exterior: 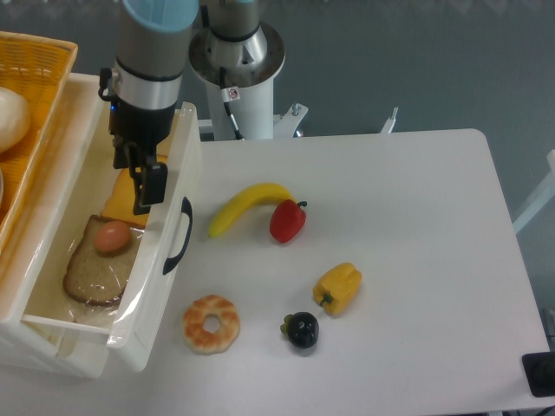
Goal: Place the egg in the upper white drawer
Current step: 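Raise the open gripper up out of the drawer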
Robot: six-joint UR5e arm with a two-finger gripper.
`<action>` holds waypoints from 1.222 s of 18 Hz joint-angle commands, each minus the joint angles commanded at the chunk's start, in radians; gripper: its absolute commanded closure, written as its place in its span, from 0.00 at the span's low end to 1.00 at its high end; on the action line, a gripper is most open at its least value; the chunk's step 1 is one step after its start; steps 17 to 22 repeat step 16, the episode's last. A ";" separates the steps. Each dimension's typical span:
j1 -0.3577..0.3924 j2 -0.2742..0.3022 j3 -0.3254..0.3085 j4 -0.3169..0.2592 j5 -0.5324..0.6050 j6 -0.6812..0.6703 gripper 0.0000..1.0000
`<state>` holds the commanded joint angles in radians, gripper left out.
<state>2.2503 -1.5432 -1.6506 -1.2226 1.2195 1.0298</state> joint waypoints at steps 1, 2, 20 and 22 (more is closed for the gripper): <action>0.005 0.005 0.006 -0.002 0.002 -0.026 0.00; 0.014 0.006 0.006 -0.002 0.003 -0.036 0.00; 0.094 -0.152 0.060 0.014 0.302 -0.109 0.00; 0.094 -0.152 0.060 0.014 0.302 -0.109 0.00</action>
